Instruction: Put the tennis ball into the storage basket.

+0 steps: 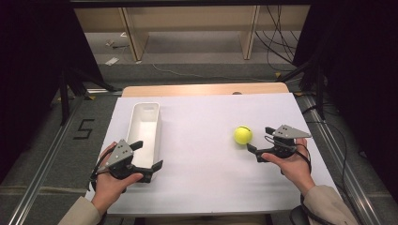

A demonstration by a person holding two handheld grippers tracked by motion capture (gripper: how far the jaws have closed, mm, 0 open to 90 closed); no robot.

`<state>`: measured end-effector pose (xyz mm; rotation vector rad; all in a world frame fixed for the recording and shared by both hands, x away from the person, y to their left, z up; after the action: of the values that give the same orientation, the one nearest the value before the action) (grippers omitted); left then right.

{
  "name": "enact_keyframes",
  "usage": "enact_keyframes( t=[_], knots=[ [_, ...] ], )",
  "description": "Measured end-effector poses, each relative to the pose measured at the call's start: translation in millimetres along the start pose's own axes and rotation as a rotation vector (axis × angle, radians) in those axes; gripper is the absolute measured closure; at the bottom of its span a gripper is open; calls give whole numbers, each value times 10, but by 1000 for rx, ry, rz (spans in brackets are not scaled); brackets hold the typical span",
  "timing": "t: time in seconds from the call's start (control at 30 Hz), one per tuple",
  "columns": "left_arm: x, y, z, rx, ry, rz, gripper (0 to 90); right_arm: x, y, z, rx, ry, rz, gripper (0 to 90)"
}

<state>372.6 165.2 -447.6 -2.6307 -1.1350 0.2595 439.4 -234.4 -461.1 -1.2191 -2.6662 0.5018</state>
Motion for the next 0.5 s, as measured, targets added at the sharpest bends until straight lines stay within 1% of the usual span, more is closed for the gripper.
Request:
enact_keyframes(
  t=[0.2, 0.3, 0.37, 0.4, 0.5],
  knots=[
    [-2, -2, -4, -3, 0, 1, 0, -60, 73, 3, 6, 15, 11, 14],
    [-3, -1, -7, -3, 0, 1, 0, -105, 156, 5, 11, 28, 16, 17],
    [-2, -2, -6, -2, 1, 1, 0, -117, 178, 8, 15, 28, 18, 18],
    [-5, -1, -7, -3, 0, 2, 0, -133, 223, 15, 25, 30, 19, 19],
    [-7, 0, -8, -4, 0, 3, 0, -139, 285, 23, 35, 26, 16, 20]
  ],
)
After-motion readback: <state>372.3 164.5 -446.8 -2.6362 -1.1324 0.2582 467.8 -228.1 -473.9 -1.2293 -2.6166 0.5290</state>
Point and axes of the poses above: each handheld gripper's, and its own axes: y roughly forward along the jaws, z roughly out of its underside, x roughly to its left, the point moved 6 cm from there along y, roughly forward along the jaws, and after that the axes turned 3 degrees about -x, right-handed, at the moved point
